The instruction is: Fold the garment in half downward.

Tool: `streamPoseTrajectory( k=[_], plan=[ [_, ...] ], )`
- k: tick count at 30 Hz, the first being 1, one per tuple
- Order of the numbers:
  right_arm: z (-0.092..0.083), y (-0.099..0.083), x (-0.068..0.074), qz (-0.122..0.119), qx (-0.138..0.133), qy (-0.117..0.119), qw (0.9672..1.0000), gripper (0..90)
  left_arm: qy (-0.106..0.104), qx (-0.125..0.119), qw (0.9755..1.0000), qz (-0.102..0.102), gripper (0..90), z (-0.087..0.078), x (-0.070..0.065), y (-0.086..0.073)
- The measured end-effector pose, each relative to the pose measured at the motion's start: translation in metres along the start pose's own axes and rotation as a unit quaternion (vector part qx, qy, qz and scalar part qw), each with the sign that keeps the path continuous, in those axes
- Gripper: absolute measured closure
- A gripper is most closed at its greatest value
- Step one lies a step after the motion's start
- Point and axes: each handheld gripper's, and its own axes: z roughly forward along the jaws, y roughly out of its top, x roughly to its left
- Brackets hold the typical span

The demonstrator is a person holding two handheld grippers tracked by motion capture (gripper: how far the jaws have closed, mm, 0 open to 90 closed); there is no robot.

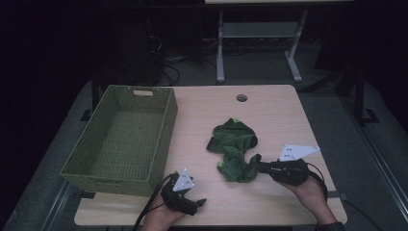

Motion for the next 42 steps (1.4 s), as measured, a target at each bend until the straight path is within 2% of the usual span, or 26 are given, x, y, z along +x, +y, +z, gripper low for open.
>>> streamPoseTrajectory(
  k=[9,13,16,18,21,22,27,28,29,31,32,33,35,37,42],
  plan=[
    [0.023,0.016,0.003,-0.017,0.004,0.018,0.9997,83.4,0.001,-0.002,1.0,0.0,13.0,0.0,0.0,0.0],
    [0.042,0.023,0.002,-0.018,0.011,0.028,0.9994,82.6,0.001,-0.001,1.0,0.0,13.0,0.0,0.0,0.0],
    [0.049,0.025,0.002,-0.018,0.015,0.032,0.9992,81.8,0.001,0.0,1.0,0.001,13.0,0.0,0.0,0.0],
    [0.061,0.028,0.001,-0.016,0.023,0.038,0.9989,79.0,0.001,-0.001,1.0,0.0,13.0,0.0,0.0,0.0],
    [0.071,0.031,0.001,-0.015,0.026,0.037,0.9988,76.5,0.0,-0.005,1.0,-0.006,13.0,0.001,-0.001,0.0],
    [0.072,0.033,0.001,-0.016,0.022,0.034,0.999,77.2,0.001,-0.003,1.0,-0.002,13.0,0.0,0.0,0.0],
    [0.071,0.035,-0.005,-0.005,0.006,0.017,0.9998,85.8,0.002,-0.003,1.0,0.0,13.0,0.0,0.0,0.0],
    [0.073,0.034,-0.007,0.004,0.01,0.007,0.9999,87.4,0.0,-0.003,1.0,-0.003,13.0,0.0,0.0,0.0],
    [0.078,0.031,-0.011,0.01,0.026,-0.003,0.9996,89.4,0.001,-0.001,1.0,-0.001,13.0,0.0,0.0,0.0],
    [0.081,0.03,-0.012,0.014,0.033,-0.003,0.9993,89.5,0.0,-0.003,1.0,-0.004,13.0,0.0,-0.001,0.0],
    [0.089,0.025,-0.015,0.014,0.055,-0.002,0.9984,89.6,0.0,-0.003,1.0,-0.003,13.0,0.0,-0.001,0.0],
    [0.092,0.024,-0.014,0.015,0.065,-0.001,0.9978,89.7,0.0,-0.003,1.0,-0.003,13.0,0.0,0.0,0.0],
    [0.095,0.022,-0.013,0.015,0.073,-0.002,0.9972,89.7,0.0,-0.003,1.0,-0.003,13.0,0.0,-0.001,0.0],
    [0.105,0.018,-0.013,0.013,0.093,0.005,0.9956,89.8,0.0,-0.003,1.0,-0.004,13.0,0.0,-0.001,0.0],
    [0.107,0.016,-0.014,0.028,0.103,0.008,0.9942,90.0,0.0,0.0,1.0,-0.001,12.9,0.0,0.0,0.0]
  ],
)
